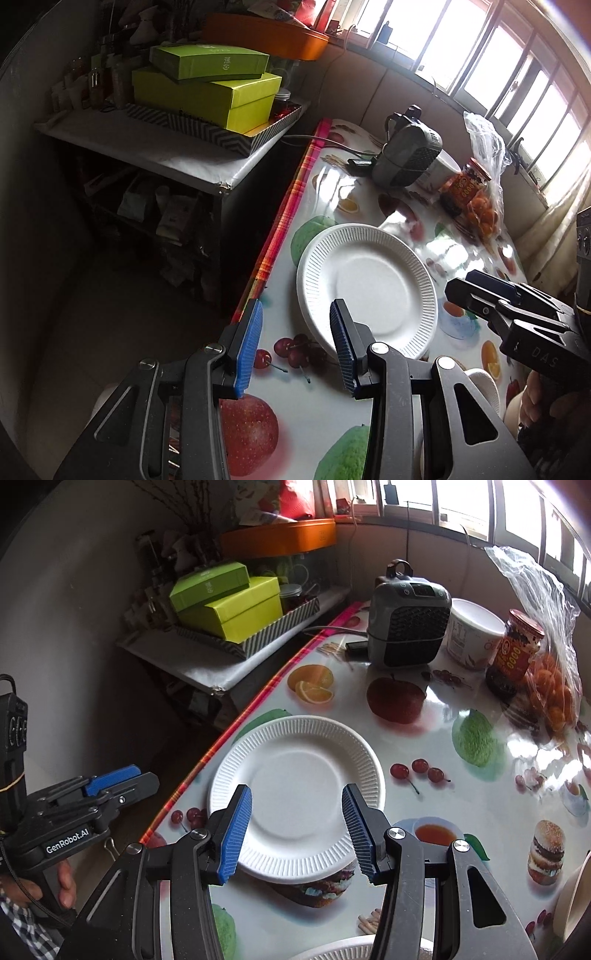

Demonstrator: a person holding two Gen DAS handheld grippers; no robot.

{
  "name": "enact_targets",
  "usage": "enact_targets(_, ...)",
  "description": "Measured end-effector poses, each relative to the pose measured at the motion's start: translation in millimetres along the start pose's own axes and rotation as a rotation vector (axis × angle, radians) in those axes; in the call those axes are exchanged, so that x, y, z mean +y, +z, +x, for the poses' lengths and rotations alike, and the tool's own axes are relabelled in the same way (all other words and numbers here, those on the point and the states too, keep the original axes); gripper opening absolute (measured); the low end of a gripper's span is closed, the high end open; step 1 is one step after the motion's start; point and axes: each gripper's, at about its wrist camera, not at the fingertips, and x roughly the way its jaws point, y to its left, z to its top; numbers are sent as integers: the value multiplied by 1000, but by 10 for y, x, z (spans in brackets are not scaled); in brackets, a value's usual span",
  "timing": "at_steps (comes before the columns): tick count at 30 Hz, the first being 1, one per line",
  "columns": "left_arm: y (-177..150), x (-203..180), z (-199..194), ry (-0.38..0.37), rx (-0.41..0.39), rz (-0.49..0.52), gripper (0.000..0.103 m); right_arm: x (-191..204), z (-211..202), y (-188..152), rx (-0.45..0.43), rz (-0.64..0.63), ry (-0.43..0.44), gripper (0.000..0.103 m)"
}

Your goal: Organize plates and bowls

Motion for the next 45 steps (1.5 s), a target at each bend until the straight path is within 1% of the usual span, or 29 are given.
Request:
enact_targets(8, 22, 65, 348, -31, 72, -31, 39, -296, 312, 21, 56, 67, -45, 51)
enact_targets(15, 16, 86, 551, -54, 115, -52, 39, -488, 466, -6, 94, 114, -59, 51)
enact_targets(26, 9, 17, 656, -77, 131, -63, 39, -597, 575, -46, 119, 146, -47, 50)
enact_targets(28, 11, 13, 664, -86, 128, -69, 39, -609, 591, -60, 124, 148, -43, 49)
enact_targets(31, 18, 0, 691, -81, 133, -70, 37, -620, 604, -69, 128, 152, -39, 48)
enact_targets(34, 13, -23, 710, -85, 137, -67, 33, -635, 614, -78, 130, 161, -33, 45)
enact_targets(38, 10, -28, 723, -92, 142, -68, 31, -645, 623, -89, 134, 165, -28, 41)
enact_targets(42, 5, -35, 734, -90, 145, -68, 30, -643, 638, -98, 138, 164, -23, 35)
enact_targets(45, 2, -31, 748, -93, 149, -72, 27, -635, 656, -104, 142, 164, -19, 34)
